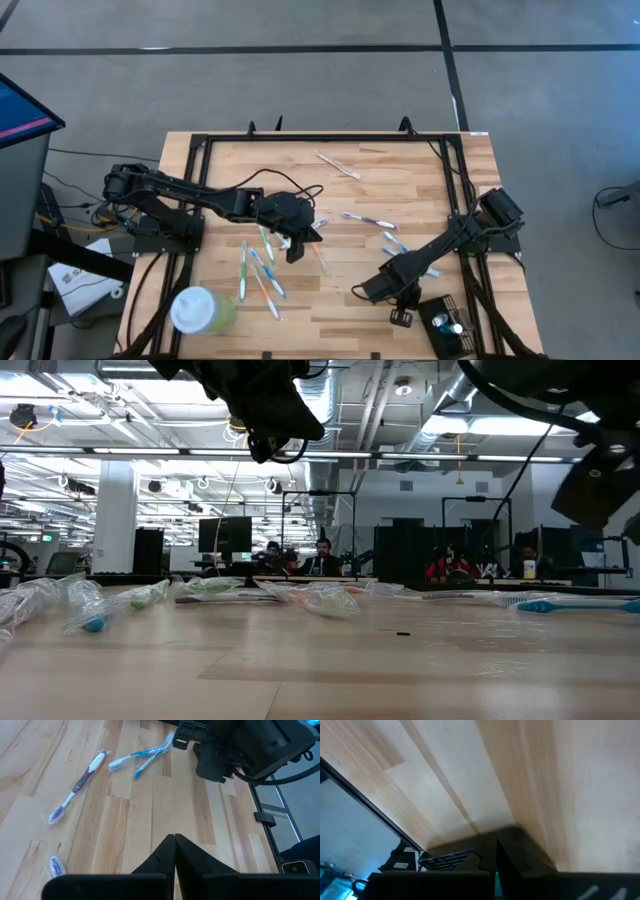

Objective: Pick & Place toothbrushing station
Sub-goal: Adjust the black organizer on the table

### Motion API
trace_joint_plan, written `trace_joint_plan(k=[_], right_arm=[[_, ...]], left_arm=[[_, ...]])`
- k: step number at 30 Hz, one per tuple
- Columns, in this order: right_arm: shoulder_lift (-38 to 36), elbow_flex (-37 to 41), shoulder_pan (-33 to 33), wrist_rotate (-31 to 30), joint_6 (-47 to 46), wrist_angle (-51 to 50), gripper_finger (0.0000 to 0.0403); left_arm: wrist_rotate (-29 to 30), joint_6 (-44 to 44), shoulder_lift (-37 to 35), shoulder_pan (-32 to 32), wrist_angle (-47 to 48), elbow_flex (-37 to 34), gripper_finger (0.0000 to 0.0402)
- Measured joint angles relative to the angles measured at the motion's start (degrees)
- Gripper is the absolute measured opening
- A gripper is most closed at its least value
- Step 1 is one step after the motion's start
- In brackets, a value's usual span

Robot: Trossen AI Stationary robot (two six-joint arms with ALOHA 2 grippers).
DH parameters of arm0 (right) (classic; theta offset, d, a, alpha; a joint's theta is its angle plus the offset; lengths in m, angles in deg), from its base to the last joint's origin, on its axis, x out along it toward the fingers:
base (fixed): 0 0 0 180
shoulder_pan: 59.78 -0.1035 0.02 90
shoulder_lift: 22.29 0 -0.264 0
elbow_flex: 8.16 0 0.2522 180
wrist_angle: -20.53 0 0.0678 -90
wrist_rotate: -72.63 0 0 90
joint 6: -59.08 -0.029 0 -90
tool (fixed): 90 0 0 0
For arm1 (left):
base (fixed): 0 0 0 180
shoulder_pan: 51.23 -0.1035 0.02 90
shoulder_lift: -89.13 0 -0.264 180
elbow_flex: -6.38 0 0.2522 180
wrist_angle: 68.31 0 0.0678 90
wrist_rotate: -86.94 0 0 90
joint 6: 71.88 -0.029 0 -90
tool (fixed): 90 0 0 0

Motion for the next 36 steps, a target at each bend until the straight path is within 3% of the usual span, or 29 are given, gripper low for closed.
trace_joint_plan(k=[9, 13, 36], right_arm=[[0.2, 1.0, -0.1, -0.1, 0.2, 2.0, 0.0000], [0.2, 3.2, -0.1, 2.8, -0.7, 6.0, 0.0000], [0.2, 6.2, -0.5, 7.0, -0.2, 1.3, 0.0000]], left_arm=[[1.2, 0.0, -0.6, -0.3, -0.2, 0.1, 0.0001], [2.5, 0.1, -1.2, -0.3, -0.1, 0.0, 0.0001], [3.7, 0.6, -2.8, -2.1, 0.3, 0.0, 0.0001]])
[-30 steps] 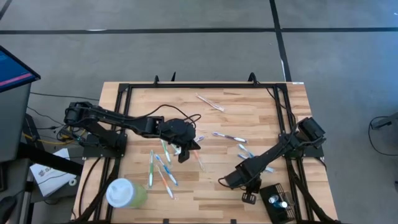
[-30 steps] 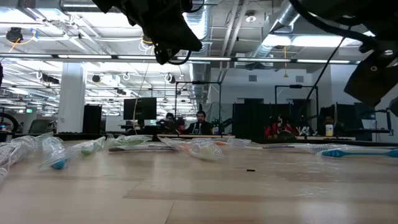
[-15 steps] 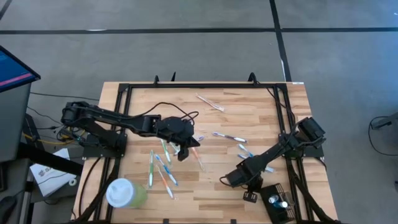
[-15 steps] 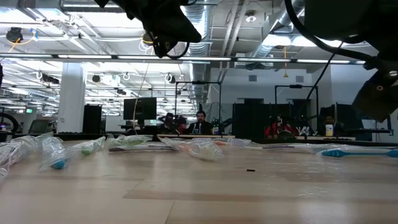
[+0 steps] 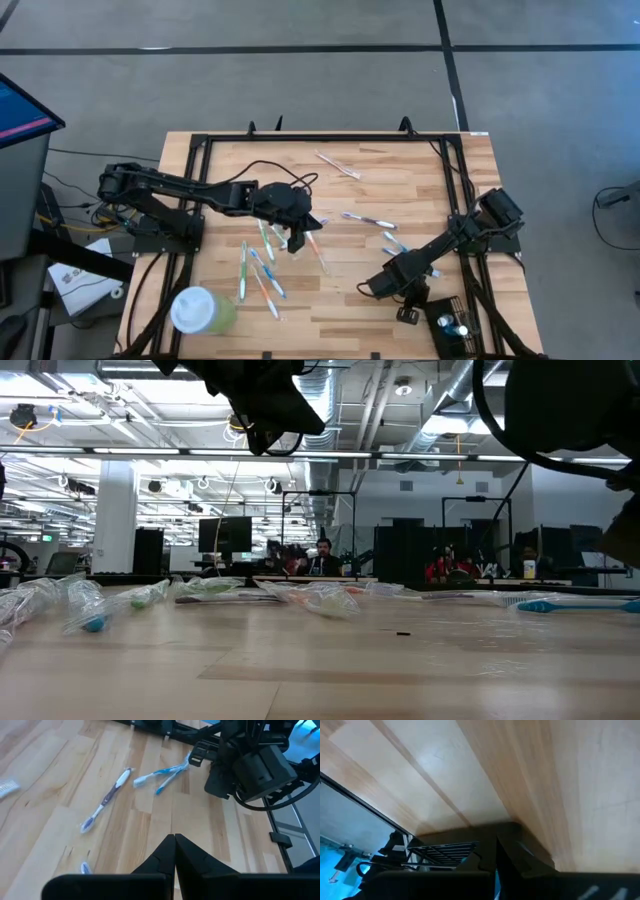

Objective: Pick & Place toothbrushing station
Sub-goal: Adjust the black organizer on the table

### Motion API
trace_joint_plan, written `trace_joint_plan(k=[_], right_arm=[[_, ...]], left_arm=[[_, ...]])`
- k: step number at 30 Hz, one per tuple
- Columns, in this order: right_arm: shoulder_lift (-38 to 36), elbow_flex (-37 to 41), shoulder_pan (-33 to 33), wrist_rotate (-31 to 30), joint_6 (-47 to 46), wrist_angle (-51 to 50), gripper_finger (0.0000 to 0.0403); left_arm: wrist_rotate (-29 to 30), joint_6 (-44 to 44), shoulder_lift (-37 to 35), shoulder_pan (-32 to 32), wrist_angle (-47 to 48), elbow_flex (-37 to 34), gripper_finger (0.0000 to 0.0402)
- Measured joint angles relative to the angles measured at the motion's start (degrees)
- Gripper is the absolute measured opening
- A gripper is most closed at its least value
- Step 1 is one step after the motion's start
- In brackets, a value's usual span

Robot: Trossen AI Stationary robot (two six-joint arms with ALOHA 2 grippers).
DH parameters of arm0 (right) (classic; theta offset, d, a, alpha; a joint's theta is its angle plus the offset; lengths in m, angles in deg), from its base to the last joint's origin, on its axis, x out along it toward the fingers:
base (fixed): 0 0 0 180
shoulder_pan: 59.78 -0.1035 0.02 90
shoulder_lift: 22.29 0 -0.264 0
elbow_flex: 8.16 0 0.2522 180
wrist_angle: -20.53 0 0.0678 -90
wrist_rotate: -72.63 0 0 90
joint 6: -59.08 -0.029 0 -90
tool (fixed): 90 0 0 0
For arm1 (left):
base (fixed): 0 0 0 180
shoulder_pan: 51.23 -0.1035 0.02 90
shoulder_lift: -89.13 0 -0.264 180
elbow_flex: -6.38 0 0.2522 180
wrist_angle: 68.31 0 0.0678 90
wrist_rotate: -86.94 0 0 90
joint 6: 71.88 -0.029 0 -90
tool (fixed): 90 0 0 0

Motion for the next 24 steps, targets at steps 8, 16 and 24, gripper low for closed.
trace_joint_plan(k=[8, 16, 24], right_arm=[[0.0, 0.1, 0.0, -0.2, 0.6, -3.6, 0.0000], [0.0, 0.0, 0.0, -1.0, 2.6, -5.8, 0.0000], [-1.1, -1.0, -0.1, -8.7, 7.4, -6.8, 0.0000]], left_arm=[[1.2, 0.8, 0.0, 0.0, -0.1, 0.0, 0.0001], [1.8, 1.5, 0.0, -0.1, -0.4, 0.0, 0.0001], [1.8, 2.4, 0.0, -0.1, -0.4, 0.0, 0.0001]])
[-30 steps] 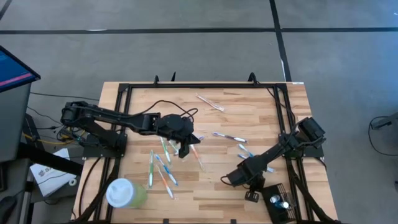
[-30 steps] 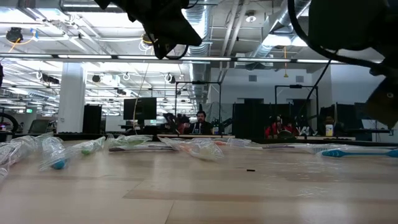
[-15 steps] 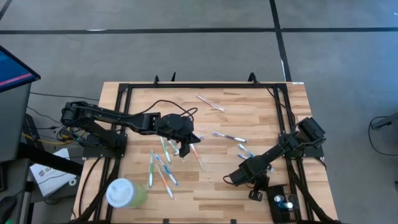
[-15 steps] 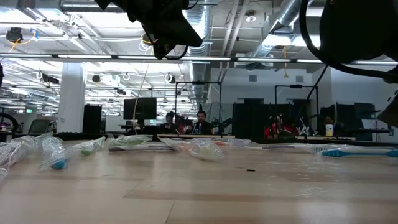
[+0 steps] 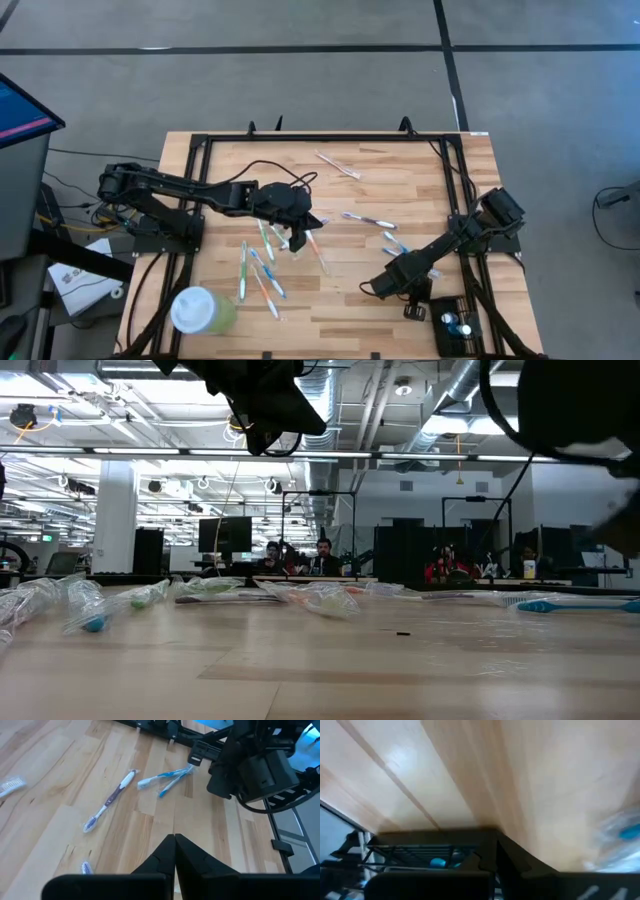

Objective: Pick & Place toothbrushing station
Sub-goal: Adjust the black organizer on the table, then put the top orange toothbrush into the black organizer

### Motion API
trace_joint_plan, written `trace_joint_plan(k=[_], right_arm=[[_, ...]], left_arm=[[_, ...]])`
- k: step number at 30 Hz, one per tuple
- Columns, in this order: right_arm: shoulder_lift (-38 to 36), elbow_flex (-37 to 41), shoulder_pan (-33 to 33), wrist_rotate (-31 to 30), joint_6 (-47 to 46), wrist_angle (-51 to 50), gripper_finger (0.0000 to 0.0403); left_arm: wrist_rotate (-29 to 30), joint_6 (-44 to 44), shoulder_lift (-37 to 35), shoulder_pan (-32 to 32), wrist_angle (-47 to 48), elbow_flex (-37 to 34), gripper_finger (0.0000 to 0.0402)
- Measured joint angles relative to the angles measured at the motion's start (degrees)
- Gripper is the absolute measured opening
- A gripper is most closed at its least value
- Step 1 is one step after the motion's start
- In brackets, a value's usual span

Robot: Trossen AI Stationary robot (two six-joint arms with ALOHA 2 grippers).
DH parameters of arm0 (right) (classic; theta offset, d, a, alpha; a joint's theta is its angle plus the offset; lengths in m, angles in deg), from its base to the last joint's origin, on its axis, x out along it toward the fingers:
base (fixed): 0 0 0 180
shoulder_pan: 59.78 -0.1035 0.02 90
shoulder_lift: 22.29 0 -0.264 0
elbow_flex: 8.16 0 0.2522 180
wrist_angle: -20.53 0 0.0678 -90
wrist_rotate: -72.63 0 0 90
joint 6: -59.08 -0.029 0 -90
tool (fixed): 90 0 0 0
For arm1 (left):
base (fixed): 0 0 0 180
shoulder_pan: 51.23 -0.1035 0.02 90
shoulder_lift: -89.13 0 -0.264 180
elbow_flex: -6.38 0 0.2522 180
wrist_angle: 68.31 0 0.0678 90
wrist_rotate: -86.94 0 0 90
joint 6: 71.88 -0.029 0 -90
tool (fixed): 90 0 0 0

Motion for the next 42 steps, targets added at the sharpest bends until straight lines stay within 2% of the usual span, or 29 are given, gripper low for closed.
trace_joint_plan(k=[7, 15, 29, 33, 42], right_arm=[[-0.3, -4.8, 0.8, -12.4, 3.4, -6.0, 0.0000], [-3.9, -6.6, 6.6, -16.3, -1.9, -4.6, 0.0000], [-23.4, -6.6, 18.2, -26.3, -12.5, -1.6, 0.0000], [-26.7, -6.6, 22.8, -28.6, -12.5, 0.4, 0.0000], [-28.1, -6.6, 32.6, -27.3, -8.0, 8.2, 0.0000]], left_arm=[[0.0, 0.2, 0.0, 0.0, 0.0, 0.0, 0.0001], [-0.5, 0.1, 0.0, 0.0, 0.0, 0.0, 0.0001], [-0.9, -2.4, -1.0, -1.0, 0.1, 0.0, 0.0001], [-2.1, -2.4, -1.0, -2.1, 0.0, 0.0, 0.0001], [-4.8, -4.0, -1.0, -6.6, 0.1, 0.0, 0.0001]])
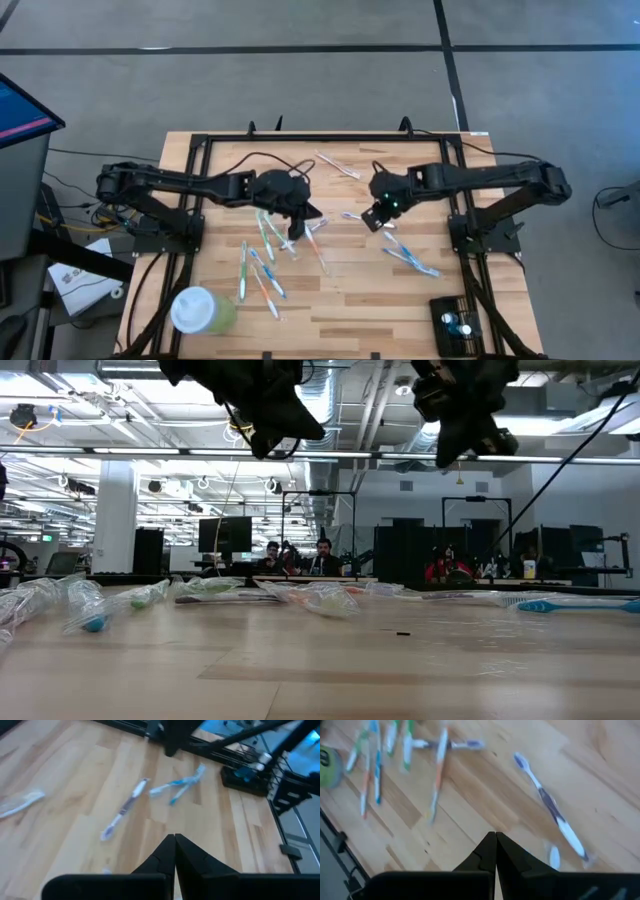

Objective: Pick & Place toothbrushing station
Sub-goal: Put the top orange toothbrush into the black organizer

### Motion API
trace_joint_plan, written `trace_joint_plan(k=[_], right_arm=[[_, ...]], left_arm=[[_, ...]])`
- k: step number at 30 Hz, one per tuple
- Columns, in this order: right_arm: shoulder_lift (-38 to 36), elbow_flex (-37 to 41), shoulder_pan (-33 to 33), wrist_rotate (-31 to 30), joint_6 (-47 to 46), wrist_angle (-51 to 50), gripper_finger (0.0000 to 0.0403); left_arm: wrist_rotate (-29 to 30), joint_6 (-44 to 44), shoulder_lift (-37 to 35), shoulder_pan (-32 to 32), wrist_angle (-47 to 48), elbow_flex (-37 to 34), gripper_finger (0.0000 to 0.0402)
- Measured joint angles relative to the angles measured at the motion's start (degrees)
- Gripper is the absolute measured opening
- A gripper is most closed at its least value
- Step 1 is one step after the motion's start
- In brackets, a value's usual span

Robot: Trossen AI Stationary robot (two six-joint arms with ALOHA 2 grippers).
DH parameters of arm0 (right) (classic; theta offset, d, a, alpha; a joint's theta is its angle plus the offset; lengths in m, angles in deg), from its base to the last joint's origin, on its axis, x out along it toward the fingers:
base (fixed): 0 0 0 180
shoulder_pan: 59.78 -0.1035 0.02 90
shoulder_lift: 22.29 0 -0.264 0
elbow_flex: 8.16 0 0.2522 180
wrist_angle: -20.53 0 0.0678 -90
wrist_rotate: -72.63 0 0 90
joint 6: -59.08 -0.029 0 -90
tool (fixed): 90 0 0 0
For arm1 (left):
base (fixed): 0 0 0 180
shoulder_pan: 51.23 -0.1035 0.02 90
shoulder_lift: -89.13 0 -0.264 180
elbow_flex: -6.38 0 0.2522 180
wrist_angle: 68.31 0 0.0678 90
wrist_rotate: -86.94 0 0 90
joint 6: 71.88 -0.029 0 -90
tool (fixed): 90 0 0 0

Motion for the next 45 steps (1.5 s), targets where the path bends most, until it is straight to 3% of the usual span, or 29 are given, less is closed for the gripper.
trace_joint_plan(k=[9, 15, 24, 31, 34, 41, 45], right_arm=[[0.2, 0.0, 6.4, 0.1, 8.2, 3.6, 0.0000], [0.2, 0.0, 11.8, 1.1, 13.4, 3.9, 0.0000], [0.1, 0.0, 20.0, 7.3, 19.1, 8.7, 0.0000], [-1.9, 0.1, 22.4, 7.6, 19.6, 8.2, 0.0000], [-3.7, 0.1, 22.8, 7.6, 19.6, 8.6, 0.0000], [-8.0, 0.1, 23.0, 7.6, 18.5, 11.5, 0.0000], [-9.0, 0.0, 22.4, 7.5, 15.9, 13.5, 0.0000]], left_arm=[[-1.6, -5.0, 0.3, -10.7, -0.1, 0.0, 0.0001], [-4.9, -6.1, 4.2, -19.0, 0.1, 2.3, 0.0001], [-7.3, -12.0, 17.7, -21.2, 3.8, 19.5, 0.0001], [-13.1, -17.9, 27.0, -25.9, 7.3, 28.9, 0.0001], [-14.6, -22.7, 30.6, -27.7, 13.4, 32.9, 0.0001], [-12.9, -39.1, 38.1, -28.6, 25.8, 42.2, 0.0003], [-8.7, -46.9, 40.1, -28.2, 26.3, 44.8, 0.0021]])
